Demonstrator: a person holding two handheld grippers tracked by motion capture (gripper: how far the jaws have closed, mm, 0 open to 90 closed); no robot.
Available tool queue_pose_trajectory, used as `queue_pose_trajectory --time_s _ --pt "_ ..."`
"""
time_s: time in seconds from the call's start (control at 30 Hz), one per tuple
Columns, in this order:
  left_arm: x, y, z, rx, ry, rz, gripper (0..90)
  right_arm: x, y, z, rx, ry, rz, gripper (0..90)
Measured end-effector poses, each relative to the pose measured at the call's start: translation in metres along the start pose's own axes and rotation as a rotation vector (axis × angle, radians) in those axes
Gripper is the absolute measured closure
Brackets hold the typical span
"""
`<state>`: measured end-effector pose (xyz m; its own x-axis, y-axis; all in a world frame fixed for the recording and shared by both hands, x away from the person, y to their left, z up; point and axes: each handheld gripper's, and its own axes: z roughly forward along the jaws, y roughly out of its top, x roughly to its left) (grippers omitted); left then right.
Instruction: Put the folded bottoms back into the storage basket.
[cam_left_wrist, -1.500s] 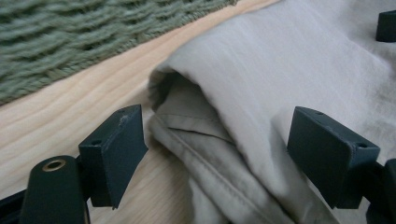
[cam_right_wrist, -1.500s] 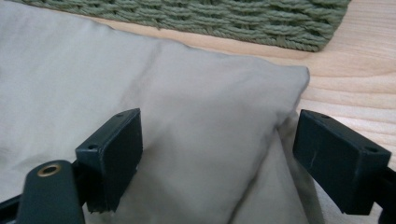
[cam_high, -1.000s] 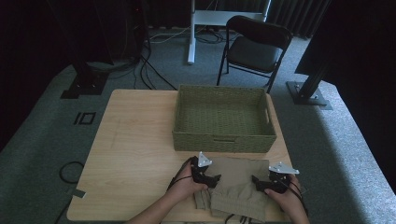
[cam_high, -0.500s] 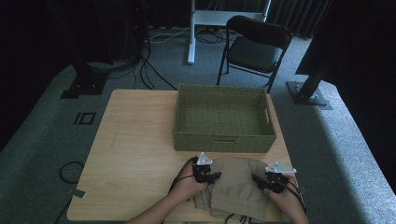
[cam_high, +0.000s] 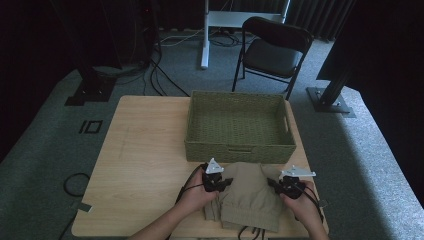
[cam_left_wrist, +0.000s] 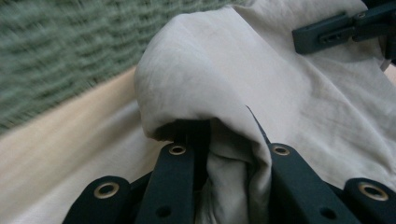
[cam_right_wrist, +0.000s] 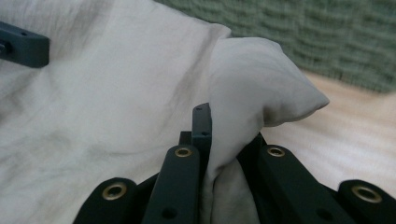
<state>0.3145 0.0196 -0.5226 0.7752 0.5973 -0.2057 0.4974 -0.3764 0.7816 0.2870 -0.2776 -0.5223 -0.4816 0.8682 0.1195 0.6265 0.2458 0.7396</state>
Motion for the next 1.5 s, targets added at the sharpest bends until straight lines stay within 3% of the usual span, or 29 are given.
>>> queue_pose_trajectory --time_s 0.17,0.47,0.8,1.03,1.5 --pt "-0.002 0.012 -0.015 -0.036 0.006 0.018 81.8 0.004 0.018 -0.01 -0.045 0.015 -0.014 83.5" --pt "0.0 0.03 -0.044 -0.089 -0.022 -0.005 82.0 0.011 0.04 -0.027 -0.11 0.051 -0.017 83.9" --pt "-0.006 0.055 -0.071 -0.146 -0.011 0.065 82.1 0.016 0.06 -0.05 -0.194 0.076 -0.024 84.1" --pt "0.002 0.075 -0.081 -0.178 -0.003 0.064 82.1 0.016 0.077 -0.062 -0.237 0.079 -0.034 84.1" --pt "0.02 0.13 -0.101 -0.259 -0.002 0.068 82.0 0.015 0.137 -0.086 -0.328 0.084 -0.066 84.2"
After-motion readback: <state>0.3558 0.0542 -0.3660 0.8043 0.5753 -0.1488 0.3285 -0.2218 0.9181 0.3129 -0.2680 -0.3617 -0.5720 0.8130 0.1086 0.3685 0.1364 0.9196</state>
